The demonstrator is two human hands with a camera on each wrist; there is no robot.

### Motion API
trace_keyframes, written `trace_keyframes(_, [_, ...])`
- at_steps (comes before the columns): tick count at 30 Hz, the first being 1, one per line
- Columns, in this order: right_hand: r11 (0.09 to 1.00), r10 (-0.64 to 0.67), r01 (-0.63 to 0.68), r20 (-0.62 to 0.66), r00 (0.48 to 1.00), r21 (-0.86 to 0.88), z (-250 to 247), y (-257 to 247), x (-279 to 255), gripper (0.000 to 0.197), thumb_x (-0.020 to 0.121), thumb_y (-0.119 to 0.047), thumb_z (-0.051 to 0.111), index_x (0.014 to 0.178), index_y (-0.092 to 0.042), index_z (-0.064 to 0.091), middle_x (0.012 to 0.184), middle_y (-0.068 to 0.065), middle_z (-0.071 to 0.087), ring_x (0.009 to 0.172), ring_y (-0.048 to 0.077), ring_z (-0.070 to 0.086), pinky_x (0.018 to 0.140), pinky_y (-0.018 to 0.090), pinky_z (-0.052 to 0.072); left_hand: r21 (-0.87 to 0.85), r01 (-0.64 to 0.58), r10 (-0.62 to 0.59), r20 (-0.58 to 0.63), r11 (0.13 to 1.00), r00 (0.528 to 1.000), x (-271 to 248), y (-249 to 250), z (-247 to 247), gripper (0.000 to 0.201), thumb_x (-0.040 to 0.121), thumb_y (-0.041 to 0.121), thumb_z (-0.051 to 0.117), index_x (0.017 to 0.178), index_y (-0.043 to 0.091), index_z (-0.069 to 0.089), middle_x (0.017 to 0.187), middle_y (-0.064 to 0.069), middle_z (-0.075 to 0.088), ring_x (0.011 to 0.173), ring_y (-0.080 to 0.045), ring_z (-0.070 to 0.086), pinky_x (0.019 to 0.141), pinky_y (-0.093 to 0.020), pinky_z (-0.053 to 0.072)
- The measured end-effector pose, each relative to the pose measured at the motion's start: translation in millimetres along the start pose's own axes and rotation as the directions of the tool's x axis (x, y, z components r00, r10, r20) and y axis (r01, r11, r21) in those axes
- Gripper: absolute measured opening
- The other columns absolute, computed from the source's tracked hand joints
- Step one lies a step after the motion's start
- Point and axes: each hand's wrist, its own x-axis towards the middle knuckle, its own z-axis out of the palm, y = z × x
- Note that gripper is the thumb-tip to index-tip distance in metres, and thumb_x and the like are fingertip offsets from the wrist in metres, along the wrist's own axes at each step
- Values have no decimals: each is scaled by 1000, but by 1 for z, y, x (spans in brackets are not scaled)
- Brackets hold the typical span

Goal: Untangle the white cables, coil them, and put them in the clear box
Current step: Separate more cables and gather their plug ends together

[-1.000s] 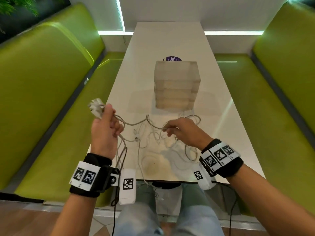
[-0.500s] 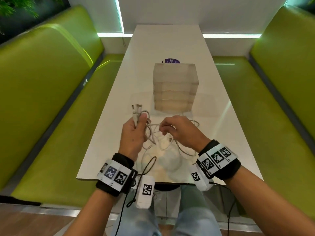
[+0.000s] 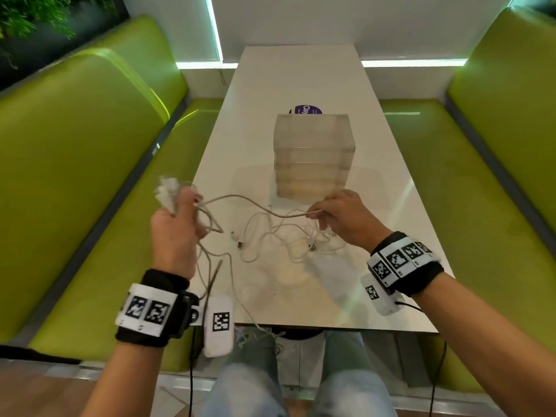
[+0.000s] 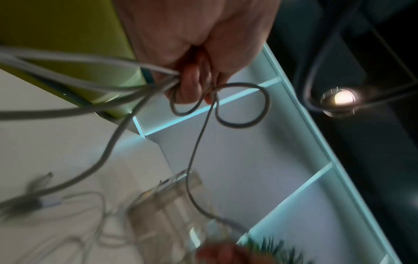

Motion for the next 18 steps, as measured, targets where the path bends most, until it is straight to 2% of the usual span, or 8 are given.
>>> trace_keyframes(1, [999,-31,31,0,1000,-25,0,-6,2,60,79,-48,23,100,-22,73,74,-4,71,89,16,55,94,40,33,73,19,-26,94,997,995,-6,-7,8,24,96,33,51,80,17,59,54,12,44,45,-3,38,45,-21,37])
trace_keyframes(3, [989,-64,68,30,997,-133,-1,-23,6,43,90,-41,37,105,-21,71,87,3,72,95,24,58,93,40,32,153,59,-95,242,987,966,-20,-17,31,27,95,32,54,82,11,62,50,11,40,43,-5,33,42,-21,31])
trace_keyframes(5, [972,-60,78,85,995,-220,0,-37,9,29,97,-30,43,113,-24,66,99,4,68,105,24,53,93,39,28,202,44,-113,347,978,931,-32,-26,52,26,93,31,58,83,7,61,52,6,37,42,-6,30,42,-23,28])
trace_keyframes(10, [951,-53,92,137,989,-295,-1,-53,9,22,93,-17,43,106,-15,61,98,7,63,104,24,49,92,39,28,338,-82,-101,491,938,865,-41,-40,67,41,79,54,65,76,14,56,54,10,42,49,-12,35,52,-34,32])
trace_keyframes(12, [952,-65,104,140,988,-289,0,-54,9,24,94,-16,41,108,-14,60,98,8,63,103,25,49,91,39,29,323,-120,-56,487,939,872,-41,-40,66,34,85,46,63,78,13,58,57,7,46,52,-14,38,53,-34,34])
trace_keyframes(14, [965,-92,119,123,988,-234,2,-50,8,24,97,-22,41,108,-17,61,96,5,66,101,23,49,90,39,31,268,-137,7,434,954,901,-39,-35,61,23,91,33,60,76,16,60,55,11,47,49,-10,39,52,-31,34])
trace_keyframes(16, [981,-68,86,109,992,-174,5,-36,9,23,98,-28,43,104,-19,63,94,3,67,98,22,50,88,38,33,190,-107,40,328,976,944,-31,-25,50,23,93,27,58,73,15,57,49,12,44,45,-7,35,47,-28,31])
trace_keyframes(18, [983,23,1,128,992,-185,8,-14,9,24,98,-29,43,102,-19,65,94,3,68,99,23,52,87,36,34,84,-68,51,191,994,980,-21,-11,34,23,94,22,57,72,14,54,45,12,42,41,-5,33,42,-24,30])
